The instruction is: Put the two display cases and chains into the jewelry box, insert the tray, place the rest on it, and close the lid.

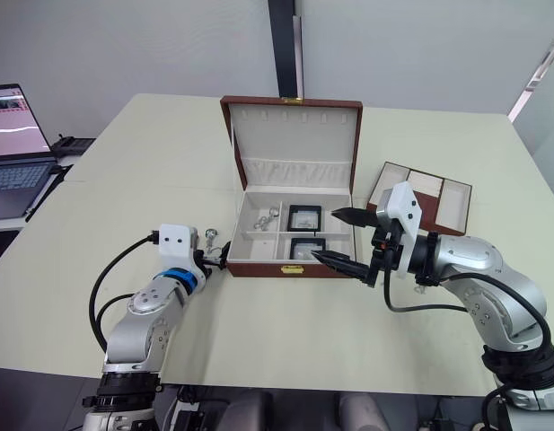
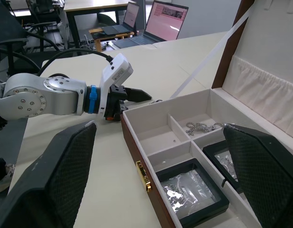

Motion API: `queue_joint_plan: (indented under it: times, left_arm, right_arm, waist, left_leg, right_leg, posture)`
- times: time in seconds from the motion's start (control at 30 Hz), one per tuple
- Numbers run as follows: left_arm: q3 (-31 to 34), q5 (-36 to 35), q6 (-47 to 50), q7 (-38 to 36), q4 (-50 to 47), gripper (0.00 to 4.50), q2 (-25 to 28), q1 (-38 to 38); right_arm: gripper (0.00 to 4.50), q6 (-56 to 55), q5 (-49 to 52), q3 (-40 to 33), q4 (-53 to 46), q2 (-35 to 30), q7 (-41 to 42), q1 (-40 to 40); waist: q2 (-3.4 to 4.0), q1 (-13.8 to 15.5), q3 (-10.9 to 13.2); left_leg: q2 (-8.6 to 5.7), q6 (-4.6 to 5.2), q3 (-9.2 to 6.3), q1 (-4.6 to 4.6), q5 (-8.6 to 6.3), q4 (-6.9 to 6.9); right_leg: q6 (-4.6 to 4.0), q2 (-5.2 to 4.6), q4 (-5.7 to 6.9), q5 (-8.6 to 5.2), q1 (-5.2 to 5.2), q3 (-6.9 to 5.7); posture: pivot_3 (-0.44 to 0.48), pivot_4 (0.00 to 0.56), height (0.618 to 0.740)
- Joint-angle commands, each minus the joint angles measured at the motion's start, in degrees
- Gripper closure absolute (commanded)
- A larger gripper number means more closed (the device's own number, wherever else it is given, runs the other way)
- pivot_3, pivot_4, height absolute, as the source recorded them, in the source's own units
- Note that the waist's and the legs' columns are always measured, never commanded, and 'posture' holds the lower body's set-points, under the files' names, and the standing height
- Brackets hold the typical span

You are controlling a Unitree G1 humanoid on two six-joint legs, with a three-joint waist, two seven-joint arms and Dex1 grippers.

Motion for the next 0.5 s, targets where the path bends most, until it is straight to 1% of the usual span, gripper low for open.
queue_joint_plan:
  times: [0.03,0.1,0.17,0.5]
  left_arm:
    - [-0.98,1.11,2.58,0.53,-0.94,0.19,0.06,0.96]
    - [-0.88,1.04,3.19,0.56,-1.19,0.67,0.12,1.28]
    - [-0.88,1.01,3.43,0.45,-1.36,1.25,0.18,1.62]
    - [-0.32,0.62,4.11,1.29,-1.02,4.41,-0.39,1.22]
  right_arm:
    - [0.0,-0.86,0.74,-1.31,-0.97,0.34,0.21,-0.92]
    - [0.0,-0.83,0.83,-1.39,-0.99,0.46,0.12,-0.92]
    - [0.0,-0.8,0.87,-1.44,-1.03,0.52,0.11,-0.89]
    - [0.0,-0.85,0.77,-1.58,-0.65,0.75,0.01,-1.21]
  waist:
    - [0.0,0.0,0.0]
    - [0.0,-0.02,0.0]
    - [0.0,-0.05,-0.01]
    - [0.01,-0.05,-0.01]
  left_leg:
    - [0.0,0.0,0.0,0.0,0.0,0.0]
    - [0.0,0.0,0.0,0.0,0.0,0.0]
    - [0.0,0.0,0.0,0.01,0.0,0.0]
    - [-0.01,-0.01,-0.02,0.05,0.0,-0.01]
  right_leg:
    - [0.0,0.0,0.0,0.0,0.0,0.0]
    - [0.0,0.0,-0.01,0.0,0.0,0.0]
    - [0.0,0.0,0.0,0.0,0.0,0.01]
    - [0.0,0.02,0.04,0.0,0.02,0.02]
  posture:
    - [0.0,0.15,0.74]
    - [0.0,0.15,0.74]
    - [0.0,0.15,0.74]
    - [0.0,0.15,0.74]
